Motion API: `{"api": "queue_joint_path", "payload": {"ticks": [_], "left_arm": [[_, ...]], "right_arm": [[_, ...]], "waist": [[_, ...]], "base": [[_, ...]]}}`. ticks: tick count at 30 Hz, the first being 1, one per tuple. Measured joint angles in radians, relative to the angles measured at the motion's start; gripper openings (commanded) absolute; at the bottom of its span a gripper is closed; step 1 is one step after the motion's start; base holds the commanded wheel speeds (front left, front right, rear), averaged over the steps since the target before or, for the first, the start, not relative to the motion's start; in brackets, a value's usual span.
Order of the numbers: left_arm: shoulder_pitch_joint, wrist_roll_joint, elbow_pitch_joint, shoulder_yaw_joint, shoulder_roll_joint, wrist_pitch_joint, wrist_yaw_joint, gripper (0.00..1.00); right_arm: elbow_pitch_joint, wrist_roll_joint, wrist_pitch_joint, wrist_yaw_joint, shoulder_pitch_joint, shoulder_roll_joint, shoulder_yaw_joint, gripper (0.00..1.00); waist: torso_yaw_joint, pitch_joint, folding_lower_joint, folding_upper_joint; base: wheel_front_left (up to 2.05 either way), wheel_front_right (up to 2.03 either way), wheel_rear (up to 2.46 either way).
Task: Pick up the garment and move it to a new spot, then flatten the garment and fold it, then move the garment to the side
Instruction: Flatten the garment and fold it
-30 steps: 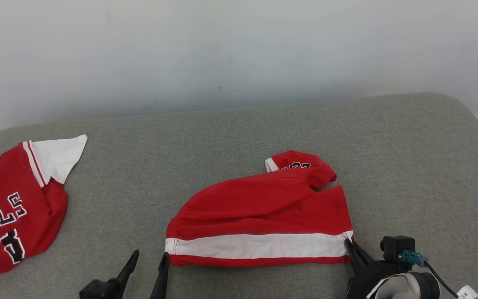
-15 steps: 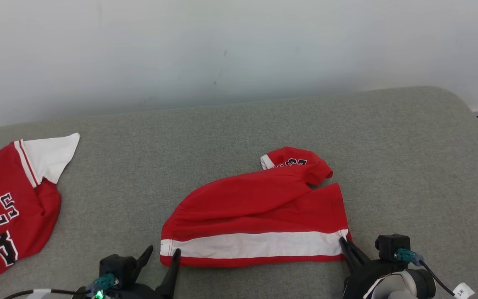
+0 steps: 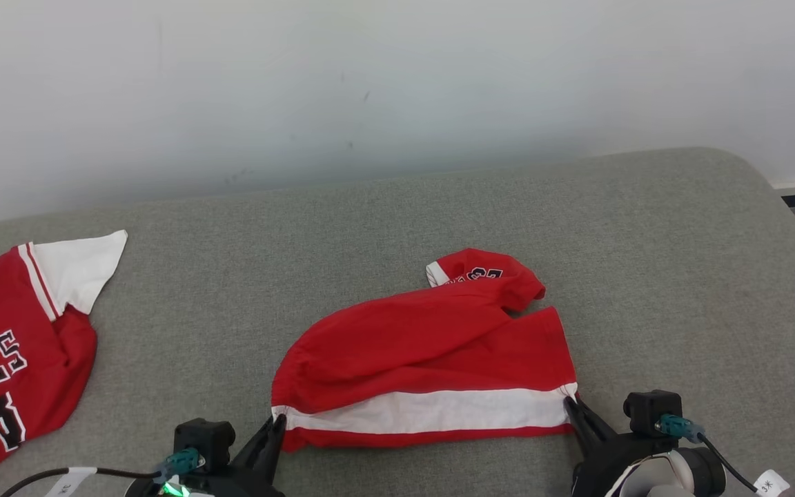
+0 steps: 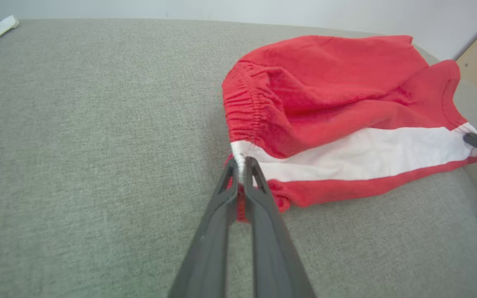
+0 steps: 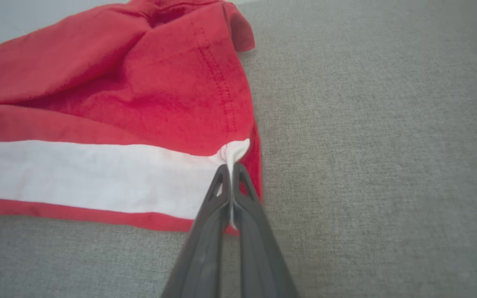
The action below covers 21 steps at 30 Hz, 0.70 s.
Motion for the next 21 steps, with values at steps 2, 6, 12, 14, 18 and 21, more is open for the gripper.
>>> {"api": "queue_joint_path", "payload": {"ticks": [2, 6, 12, 14, 18, 21], "left_arm": [[0.001, -0.005, -0.008, -0.001, 0.001, 0.000, -0.001, 0.00], [0.004, -0.019, -0.040, 0.002, 0.003, -0.001, -0.008, 0.00], [0.004, -0.120, -0.104, 0.019, 0.003, 0.026, -0.036, 0.00], [0.000, -0.148, -0.135, 0.022, 0.006, 0.048, -0.044, 0.00], [-0.032, -0.221, -0.205, 0.042, 0.032, 0.102, -0.053, 0.00], [-0.058, -0.284, -0.255, 0.054, 0.044, 0.149, -0.061, 0.00]], "right_arm": [[-0.003, 0.002, 0.000, 0.000, 0.000, -0.003, 0.002, 0.00], [-0.024, 0.000, 0.000, 0.000, -0.001, -0.016, -0.002, 0.00], [-0.104, -0.012, 0.000, 0.000, -0.018, -0.041, -0.017, 0.00], [-0.146, -0.005, 0.000, 0.000, -0.028, -0.056, -0.021, 0.00], [-0.219, 0.051, 0.000, 0.000, -0.055, -0.093, -0.015, 0.00], [-0.293, 0.159, 0.010, 0.000, -0.074, -0.120, -0.005, 0.00]], "waist": [[-0.002, -0.003, -0.0001, 0.0000], [-0.003, -0.010, -0.0001, 0.0000], [-0.004, -0.025, -0.0001, 0.0000], [-0.007, -0.033, -0.0001, 0.0000], [-0.015, -0.050, -0.0001, 0.0000], [-0.022, -0.062, -0.0001, 0.0000]], "base": [[0.00, 0.00, 0.00], [0.00, 0.00, 0.00], [0.00, 0.00, 0.00], [0.00, 0.00, 0.00], [0.00, 0.00, 0.00], [0.00, 0.00, 0.00]]}}
